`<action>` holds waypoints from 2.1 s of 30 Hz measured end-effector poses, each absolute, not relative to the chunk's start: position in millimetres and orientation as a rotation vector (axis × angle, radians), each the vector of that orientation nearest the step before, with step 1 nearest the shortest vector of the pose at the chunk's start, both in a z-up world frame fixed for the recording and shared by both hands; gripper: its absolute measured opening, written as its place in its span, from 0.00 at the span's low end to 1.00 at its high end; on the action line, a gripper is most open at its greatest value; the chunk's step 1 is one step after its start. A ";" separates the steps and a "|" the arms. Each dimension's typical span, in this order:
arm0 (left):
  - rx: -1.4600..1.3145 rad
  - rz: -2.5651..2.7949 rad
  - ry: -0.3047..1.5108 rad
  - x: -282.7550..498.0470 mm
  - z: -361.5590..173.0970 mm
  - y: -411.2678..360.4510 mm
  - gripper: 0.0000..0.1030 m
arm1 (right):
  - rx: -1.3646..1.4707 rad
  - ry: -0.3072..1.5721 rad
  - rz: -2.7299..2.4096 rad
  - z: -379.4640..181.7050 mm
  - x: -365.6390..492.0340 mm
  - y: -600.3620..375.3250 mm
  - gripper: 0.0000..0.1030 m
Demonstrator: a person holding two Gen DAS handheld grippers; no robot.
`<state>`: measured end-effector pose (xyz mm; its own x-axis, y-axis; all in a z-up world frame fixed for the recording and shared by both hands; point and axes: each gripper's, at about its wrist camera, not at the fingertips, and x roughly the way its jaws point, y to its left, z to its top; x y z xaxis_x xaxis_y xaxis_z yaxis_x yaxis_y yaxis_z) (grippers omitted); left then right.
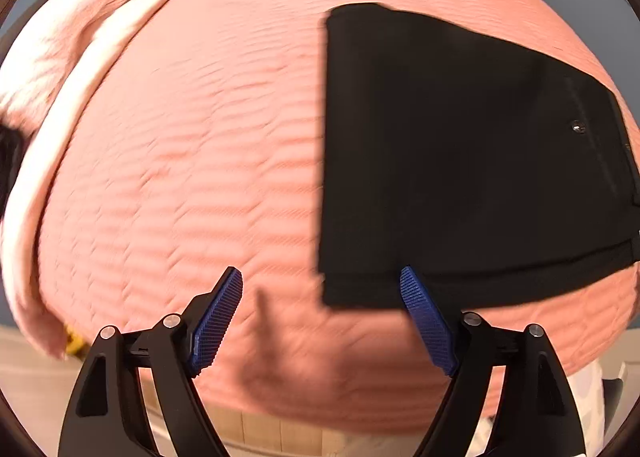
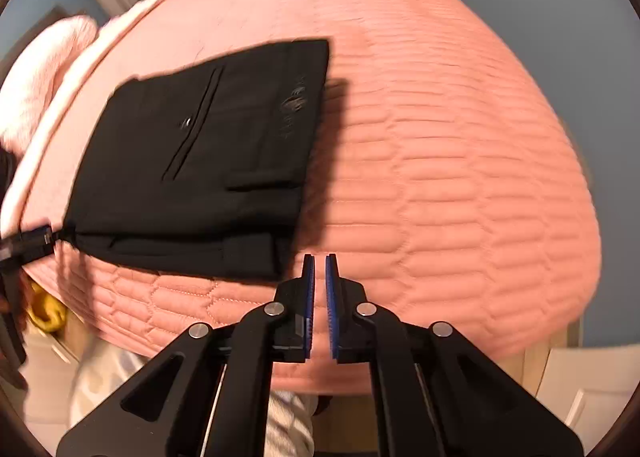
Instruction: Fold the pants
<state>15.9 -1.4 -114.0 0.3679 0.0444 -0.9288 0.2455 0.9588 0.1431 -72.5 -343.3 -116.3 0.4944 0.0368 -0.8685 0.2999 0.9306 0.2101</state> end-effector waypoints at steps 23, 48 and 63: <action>0.182 -0.235 1.151 48.7 -117.4 -12.0 0.78 | 0.040 1.076 0.506 -62.2 249.2 -152.4 0.08; 0.062 -0.302 1.118 37.5 -139.5 15.3 0.83 | -0.410 1.282 0.873 -117.6 339.0 -64.1 0.22; 0.051 -0.291 1.113 29.9 -144.5 12.4 0.83 | -0.175 1.176 0.743 -90.9 361.2 -104.2 0.16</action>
<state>29.9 12.4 -144.5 0.4080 -0.2054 -0.8896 0.2565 0.9609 -0.1043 361.2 -104.2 -90.9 0.1810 0.4351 -0.8820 -0.6093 0.7536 0.2466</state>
